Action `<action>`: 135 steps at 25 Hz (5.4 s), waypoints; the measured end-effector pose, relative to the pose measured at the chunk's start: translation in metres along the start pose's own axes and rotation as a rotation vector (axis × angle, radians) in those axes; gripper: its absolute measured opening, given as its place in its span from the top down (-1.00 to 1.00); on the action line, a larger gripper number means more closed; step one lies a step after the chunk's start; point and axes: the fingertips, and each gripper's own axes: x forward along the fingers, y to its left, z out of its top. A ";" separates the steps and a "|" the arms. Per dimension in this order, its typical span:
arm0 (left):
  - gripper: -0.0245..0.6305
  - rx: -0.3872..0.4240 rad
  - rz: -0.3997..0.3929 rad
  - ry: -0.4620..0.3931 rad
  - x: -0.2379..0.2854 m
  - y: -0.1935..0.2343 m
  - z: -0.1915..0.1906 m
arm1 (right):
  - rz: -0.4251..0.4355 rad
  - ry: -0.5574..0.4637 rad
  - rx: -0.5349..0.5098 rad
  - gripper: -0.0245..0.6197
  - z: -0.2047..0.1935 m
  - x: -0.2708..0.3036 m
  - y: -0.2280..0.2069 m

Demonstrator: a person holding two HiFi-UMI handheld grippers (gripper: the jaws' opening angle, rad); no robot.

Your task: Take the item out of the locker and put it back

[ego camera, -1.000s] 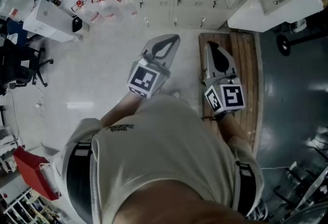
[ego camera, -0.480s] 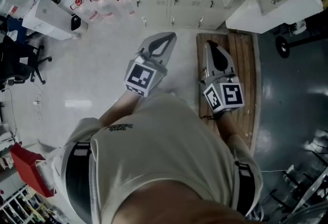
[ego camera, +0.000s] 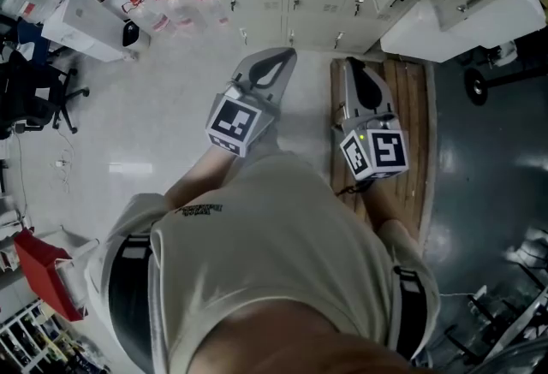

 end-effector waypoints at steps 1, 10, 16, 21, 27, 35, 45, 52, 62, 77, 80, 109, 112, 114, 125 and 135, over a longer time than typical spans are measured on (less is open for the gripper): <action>0.92 -0.001 0.001 -0.006 0.003 0.002 0.001 | 0.003 -0.002 -0.003 0.92 0.000 0.004 -0.001; 0.92 0.030 -0.010 -0.024 0.050 0.032 0.006 | -0.002 -0.001 -0.009 0.92 -0.001 0.051 -0.029; 0.92 0.019 -0.032 -0.025 0.087 0.067 -0.002 | -0.029 0.022 0.012 0.92 -0.007 0.092 -0.051; 0.92 0.009 -0.061 -0.013 0.124 0.099 -0.009 | -0.055 0.027 0.031 0.91 -0.009 0.136 -0.073; 0.92 -0.004 -0.094 0.009 0.165 0.142 -0.015 | -0.091 0.045 0.049 0.92 -0.011 0.189 -0.097; 0.92 -0.024 -0.150 0.010 0.226 0.196 -0.010 | -0.151 0.028 0.035 0.91 -0.001 0.264 -0.132; 0.92 0.014 -0.201 -0.042 0.285 0.238 0.006 | -0.201 -0.002 -0.015 0.91 0.019 0.329 -0.171; 0.92 -0.011 -0.167 -0.035 0.307 0.245 0.007 | -0.159 0.021 -0.020 0.91 0.021 0.344 -0.187; 0.92 -0.026 -0.092 -0.004 0.322 0.240 -0.001 | -0.090 0.049 -0.029 0.91 0.014 0.356 -0.206; 0.92 -0.075 -0.015 -0.042 0.360 0.262 -0.014 | -0.123 0.086 -0.067 0.70 -0.003 0.406 -0.229; 0.92 -0.108 -0.017 -0.054 0.369 0.267 -0.014 | -0.164 0.104 -0.095 0.49 -0.008 0.417 -0.238; 0.92 -0.092 0.045 0.146 0.430 0.306 -0.149 | -0.254 0.530 -0.023 -0.03 -0.195 0.509 -0.318; 0.92 -0.093 0.043 0.150 0.429 0.306 -0.151 | -0.252 0.534 -0.013 -0.02 -0.196 0.512 -0.319; 0.92 -0.092 0.041 0.151 0.429 0.306 -0.151 | -0.250 0.536 -0.017 -0.01 -0.195 0.513 -0.320; 0.92 -0.083 0.042 0.124 0.419 0.304 -0.135 | -0.212 0.420 0.085 0.10 -0.157 0.498 -0.308; 0.92 -0.041 0.006 0.071 0.408 0.282 -0.090 | -0.172 0.347 0.113 0.10 -0.085 0.450 -0.293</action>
